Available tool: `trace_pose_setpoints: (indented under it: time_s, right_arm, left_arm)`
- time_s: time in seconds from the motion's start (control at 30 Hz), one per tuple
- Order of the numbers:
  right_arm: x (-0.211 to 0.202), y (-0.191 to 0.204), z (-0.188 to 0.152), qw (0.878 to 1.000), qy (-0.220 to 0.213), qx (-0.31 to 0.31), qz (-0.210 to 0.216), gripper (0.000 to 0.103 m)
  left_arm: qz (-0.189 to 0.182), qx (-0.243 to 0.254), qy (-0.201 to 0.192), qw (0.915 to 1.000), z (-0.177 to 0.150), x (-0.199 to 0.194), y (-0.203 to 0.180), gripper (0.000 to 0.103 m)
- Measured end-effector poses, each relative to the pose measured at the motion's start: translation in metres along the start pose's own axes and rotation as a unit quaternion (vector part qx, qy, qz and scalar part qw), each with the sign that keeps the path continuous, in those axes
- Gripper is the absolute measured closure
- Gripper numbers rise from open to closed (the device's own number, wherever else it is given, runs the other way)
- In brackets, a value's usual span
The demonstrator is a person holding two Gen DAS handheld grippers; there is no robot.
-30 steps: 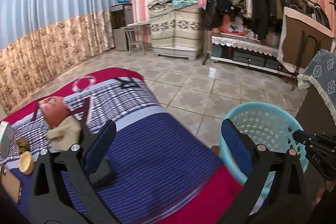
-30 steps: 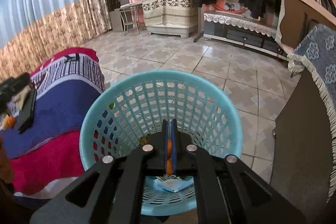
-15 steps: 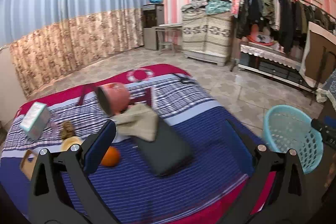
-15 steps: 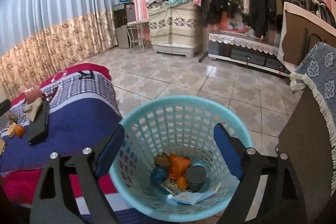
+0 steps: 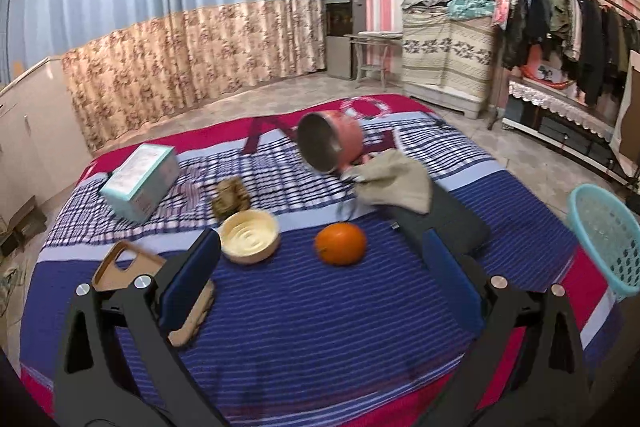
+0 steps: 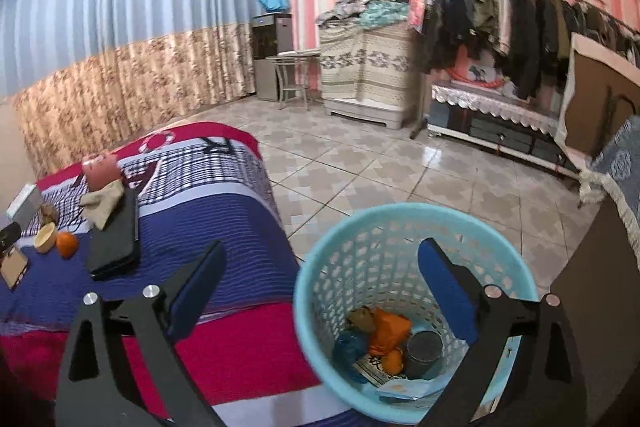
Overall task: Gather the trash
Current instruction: 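Move both tools back over the bed toward the mandarin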
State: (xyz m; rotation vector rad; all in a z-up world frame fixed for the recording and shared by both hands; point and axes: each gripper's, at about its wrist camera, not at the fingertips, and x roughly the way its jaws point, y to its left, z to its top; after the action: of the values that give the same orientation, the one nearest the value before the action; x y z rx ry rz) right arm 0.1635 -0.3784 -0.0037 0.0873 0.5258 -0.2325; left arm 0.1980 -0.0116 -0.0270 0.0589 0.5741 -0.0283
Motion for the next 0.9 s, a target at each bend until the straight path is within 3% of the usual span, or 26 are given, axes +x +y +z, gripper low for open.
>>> trace_pose_setpoints:
  time_s: [0.47,0.9]
  right_arm:
    - [-0.002,0.061,-0.012,0.998,0.002,-0.033,0.051,0.008]
    - [0.002,0.087,-0.020,0.996,0.008,-0.021,0.084,0.008]
  left_arm:
    - [0.014,-0.018,-0.005,0.9997,-0.021,-0.008,0.041,0.006]
    - [0.037,-0.027,0.000,0.9989,-0.026,-0.022,0.063,0.006]
